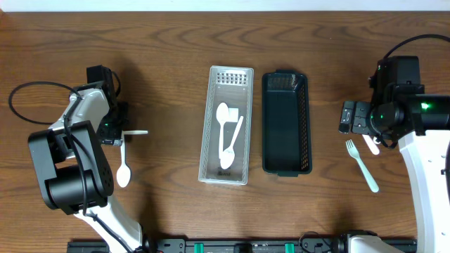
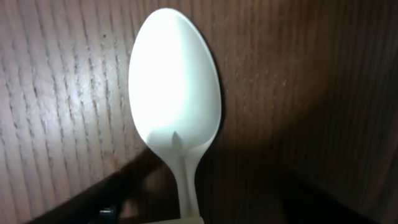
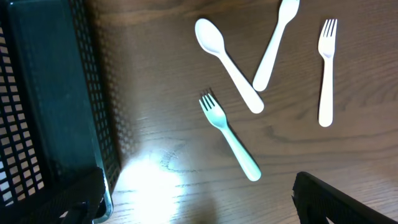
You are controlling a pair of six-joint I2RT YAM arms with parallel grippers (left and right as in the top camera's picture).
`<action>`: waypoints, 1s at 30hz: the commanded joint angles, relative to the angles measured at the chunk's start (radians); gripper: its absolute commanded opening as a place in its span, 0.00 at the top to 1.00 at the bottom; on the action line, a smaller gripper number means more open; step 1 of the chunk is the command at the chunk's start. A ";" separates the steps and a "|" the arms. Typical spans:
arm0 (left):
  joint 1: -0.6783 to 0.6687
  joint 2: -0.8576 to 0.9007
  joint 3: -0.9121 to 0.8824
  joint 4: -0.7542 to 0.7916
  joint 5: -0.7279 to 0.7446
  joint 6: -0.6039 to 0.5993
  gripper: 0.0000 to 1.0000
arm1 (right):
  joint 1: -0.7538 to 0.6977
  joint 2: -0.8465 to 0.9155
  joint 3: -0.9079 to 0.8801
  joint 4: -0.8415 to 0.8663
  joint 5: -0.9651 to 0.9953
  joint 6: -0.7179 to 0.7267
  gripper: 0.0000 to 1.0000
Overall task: Pack container
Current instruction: 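Grasp a third white spoon on the table with the left gripper, then swing the left gripper over the clear basket and drop the spoon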
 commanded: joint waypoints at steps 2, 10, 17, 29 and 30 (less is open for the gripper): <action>0.003 0.027 -0.040 -0.033 0.000 0.002 0.35 | -0.009 -0.004 0.011 -0.004 0.002 -0.009 0.01; 0.003 0.027 -0.039 -0.082 0.000 0.002 0.56 | -0.009 -0.004 0.011 -0.004 0.002 -0.007 0.01; 0.003 0.027 -0.039 -0.082 -0.002 0.064 0.64 | -0.009 -0.004 0.011 -0.003 0.002 -0.007 0.01; 0.003 0.027 -0.039 -0.078 -0.003 0.165 0.86 | -0.009 -0.004 0.011 0.000 0.002 -0.007 0.01; 0.003 0.026 -0.039 -0.078 -0.003 0.168 0.89 | -0.009 -0.004 0.011 0.000 0.002 -0.007 0.01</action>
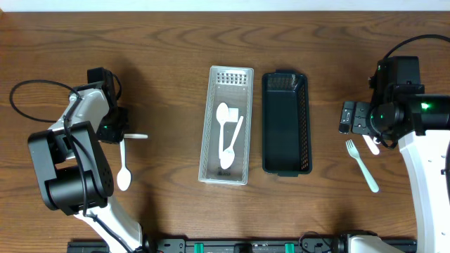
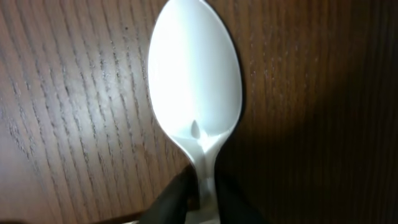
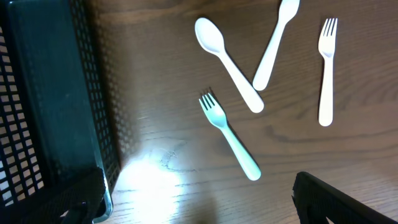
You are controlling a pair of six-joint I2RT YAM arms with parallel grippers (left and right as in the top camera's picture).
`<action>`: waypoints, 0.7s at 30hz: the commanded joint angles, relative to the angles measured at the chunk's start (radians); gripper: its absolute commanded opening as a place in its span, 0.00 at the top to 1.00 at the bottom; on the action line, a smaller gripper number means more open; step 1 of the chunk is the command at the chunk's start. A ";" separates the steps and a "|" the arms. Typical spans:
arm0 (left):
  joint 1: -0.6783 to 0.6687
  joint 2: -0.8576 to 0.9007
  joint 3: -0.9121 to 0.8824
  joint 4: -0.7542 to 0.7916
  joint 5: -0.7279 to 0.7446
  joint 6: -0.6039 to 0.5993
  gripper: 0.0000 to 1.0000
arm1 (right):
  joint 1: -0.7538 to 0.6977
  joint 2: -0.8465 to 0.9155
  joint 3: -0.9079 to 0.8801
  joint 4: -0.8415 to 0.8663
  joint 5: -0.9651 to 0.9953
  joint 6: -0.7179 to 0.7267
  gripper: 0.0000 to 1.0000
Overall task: Pack container
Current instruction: 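Swing the left gripper over the clear basket and drop the spoon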
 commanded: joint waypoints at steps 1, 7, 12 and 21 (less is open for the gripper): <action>0.003 0.029 -0.037 -0.014 0.001 0.068 0.91 | -0.009 -0.004 0.011 0.000 0.002 -0.007 0.01; 0.001 -0.021 0.002 -0.025 0.014 0.218 0.94 | -0.009 -0.004 0.011 0.000 0.002 -0.008 0.01; -0.034 -0.179 0.030 -0.040 0.014 0.286 0.94 | -0.009 -0.004 0.011 0.004 0.002 -0.008 0.01; -0.334 -0.565 0.032 -0.069 0.014 0.418 0.94 | -0.009 -0.004 0.011 0.004 0.002 -0.007 0.01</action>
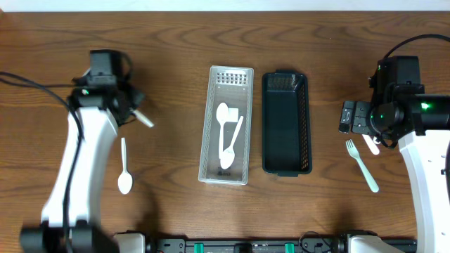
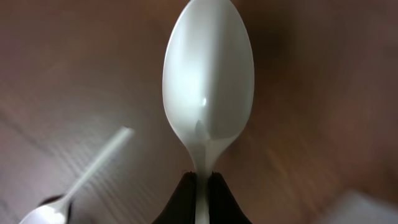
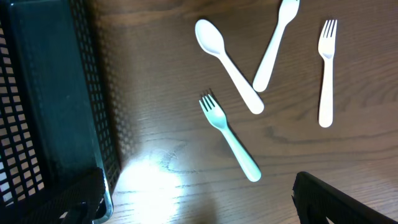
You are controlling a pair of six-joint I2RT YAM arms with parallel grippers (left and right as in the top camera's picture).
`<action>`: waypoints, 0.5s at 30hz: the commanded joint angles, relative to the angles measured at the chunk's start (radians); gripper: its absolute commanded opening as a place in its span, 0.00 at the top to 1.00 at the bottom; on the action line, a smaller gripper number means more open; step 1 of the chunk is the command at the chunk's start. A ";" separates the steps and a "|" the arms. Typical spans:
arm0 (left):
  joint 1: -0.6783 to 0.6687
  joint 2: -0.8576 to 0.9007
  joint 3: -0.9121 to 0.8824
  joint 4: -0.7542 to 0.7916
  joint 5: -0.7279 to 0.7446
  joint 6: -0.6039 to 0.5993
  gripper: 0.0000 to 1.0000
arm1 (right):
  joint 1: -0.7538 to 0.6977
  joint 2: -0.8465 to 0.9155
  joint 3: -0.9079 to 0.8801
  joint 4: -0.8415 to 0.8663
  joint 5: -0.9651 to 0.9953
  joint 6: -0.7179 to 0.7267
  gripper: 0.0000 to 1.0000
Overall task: Pack container
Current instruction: 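Swing the left gripper over the clear basket and drop the spoon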
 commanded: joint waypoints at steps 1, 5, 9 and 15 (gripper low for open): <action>-0.158 -0.111 0.010 -0.032 0.002 0.073 0.94 | -0.009 -0.004 0.011 0.000 0.002 -0.007 0.01; -0.380 -0.161 0.010 -0.037 0.002 0.084 0.94 | -0.009 -0.004 0.011 0.000 0.002 -0.007 0.01; -0.568 -0.122 0.009 -0.029 -0.003 0.084 0.94 | -0.009 -0.004 0.011 0.000 -0.003 -0.007 0.01; -0.724 0.047 0.009 -0.029 -0.024 0.084 0.94 | -0.009 -0.004 0.011 0.000 -0.025 -0.007 0.01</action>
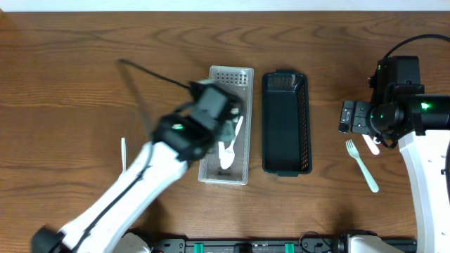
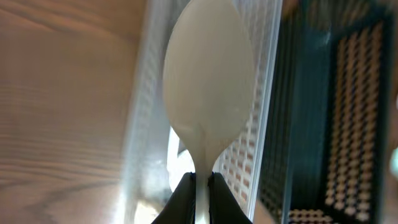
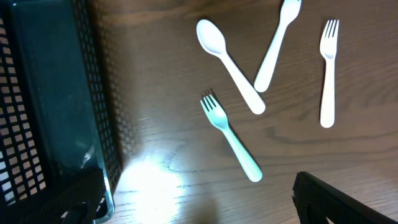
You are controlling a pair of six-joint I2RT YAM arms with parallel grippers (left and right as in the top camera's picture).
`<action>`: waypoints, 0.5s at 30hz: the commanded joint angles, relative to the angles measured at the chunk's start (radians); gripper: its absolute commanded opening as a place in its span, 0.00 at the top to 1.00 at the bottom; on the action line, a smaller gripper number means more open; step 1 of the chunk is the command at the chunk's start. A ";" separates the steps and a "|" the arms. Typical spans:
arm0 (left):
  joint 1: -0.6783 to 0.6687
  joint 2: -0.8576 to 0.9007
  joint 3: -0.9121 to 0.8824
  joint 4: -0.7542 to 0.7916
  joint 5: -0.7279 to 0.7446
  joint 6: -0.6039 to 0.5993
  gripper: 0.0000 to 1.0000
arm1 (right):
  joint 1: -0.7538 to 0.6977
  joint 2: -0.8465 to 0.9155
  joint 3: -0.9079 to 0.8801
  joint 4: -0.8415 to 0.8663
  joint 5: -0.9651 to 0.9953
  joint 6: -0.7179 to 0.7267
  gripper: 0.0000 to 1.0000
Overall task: Pack container
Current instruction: 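Swing the left gripper over the clear basket and drop the spoon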
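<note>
My left gripper (image 2: 200, 186) is shut on the neck of a white plastic spoon (image 2: 208, 87) and holds it over the white perforated basket (image 1: 244, 151). That arm is blurred in the overhead view. More white spoons (image 1: 226, 150) lie in the white basket. The dark green basket (image 1: 285, 161) stands right beside it. My right gripper (image 3: 199, 202) hangs open and empty over the table, right of the green basket (image 3: 50, 93). Below it lie a pale green fork (image 3: 230, 138), a white spoon (image 3: 229, 65), a white fork (image 3: 328, 71) and another white handle (image 3: 277, 43).
One white spoon (image 1: 123, 149) lies on the wood at the left, partly covered by the blurred left arm. A green fork (image 1: 362, 165) lies by the right arm. The table's front edge carries a black rail with mounts.
My left gripper, with the spoon in it, has moved from above the left part of the table to over the white basket. The right arm has not moved.
My left gripper stood low at the left over a spoon lying on the wood, its jaws apart. Then the jaws were shut on the spoon's neck. Then the spoon was lifted off the table, another one left lying. Now it hangs over the white basket.
</note>
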 commanded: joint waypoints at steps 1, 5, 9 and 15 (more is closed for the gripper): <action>-0.053 0.107 0.006 -0.003 -0.026 0.013 0.94 | -0.009 -0.004 0.011 0.000 -0.019 -0.008 0.01; -0.087 0.224 0.006 -0.003 -0.026 0.013 0.94 | -0.009 -0.004 0.011 0.000 -0.019 -0.008 0.01; -0.087 0.282 0.006 -0.003 -0.026 0.034 0.86 | -0.009 -0.004 0.011 -0.001 -0.022 -0.008 0.01; -0.083 0.246 0.027 -0.008 -0.063 0.216 0.47 | -0.009 -0.004 0.011 -0.001 -0.022 -0.008 0.01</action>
